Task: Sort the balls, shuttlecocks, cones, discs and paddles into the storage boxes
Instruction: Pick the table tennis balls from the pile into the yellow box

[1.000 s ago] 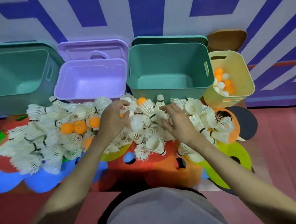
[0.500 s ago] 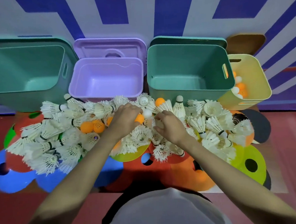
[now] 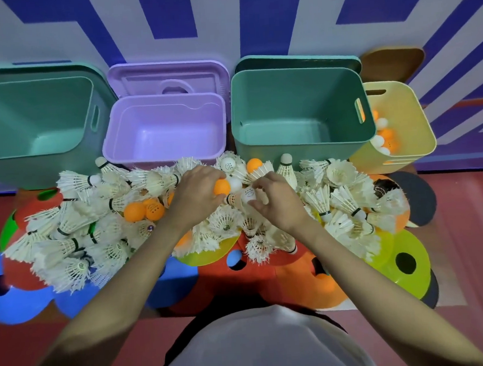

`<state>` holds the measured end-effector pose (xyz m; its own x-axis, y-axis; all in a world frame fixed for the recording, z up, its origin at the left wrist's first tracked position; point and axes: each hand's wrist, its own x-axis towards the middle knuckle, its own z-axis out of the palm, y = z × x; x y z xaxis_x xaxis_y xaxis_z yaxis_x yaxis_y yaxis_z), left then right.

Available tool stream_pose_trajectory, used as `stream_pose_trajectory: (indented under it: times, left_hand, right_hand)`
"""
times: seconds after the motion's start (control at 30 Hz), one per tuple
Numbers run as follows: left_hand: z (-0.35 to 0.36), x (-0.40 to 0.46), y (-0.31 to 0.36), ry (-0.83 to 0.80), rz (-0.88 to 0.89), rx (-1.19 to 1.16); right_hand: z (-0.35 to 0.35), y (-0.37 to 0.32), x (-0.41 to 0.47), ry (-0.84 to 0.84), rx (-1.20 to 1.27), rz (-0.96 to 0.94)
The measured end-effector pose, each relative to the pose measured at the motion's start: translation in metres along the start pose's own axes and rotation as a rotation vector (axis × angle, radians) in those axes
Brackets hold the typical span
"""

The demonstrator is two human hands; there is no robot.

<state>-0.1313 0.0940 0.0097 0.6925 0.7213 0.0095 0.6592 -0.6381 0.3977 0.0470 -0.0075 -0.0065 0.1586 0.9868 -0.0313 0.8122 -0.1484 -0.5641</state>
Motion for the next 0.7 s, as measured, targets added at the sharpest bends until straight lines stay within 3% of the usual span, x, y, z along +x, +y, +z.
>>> stream_pose_trajectory:
  times: [0.23, 0.47, 0.7]
  left_hand:
    - [-0.006, 0.015, 0.048, 0.194, -0.01, -0.284]
    - [0.022, 0.072, 0.128, 0.085, 0.099, -0.344]
    - [0.051, 0.151, 0.227, 0.055, 0.3, -0.288]
  right_hand:
    - [-0.055, 0.048, -0.024, 0.365, 0.248, 0.136]
    - [-0.097, 0.133, -0.047, 0.612, 0.291, 0.262]
    - [-0.145, 0.215, -0.048, 0.722, 0.228, 0.408]
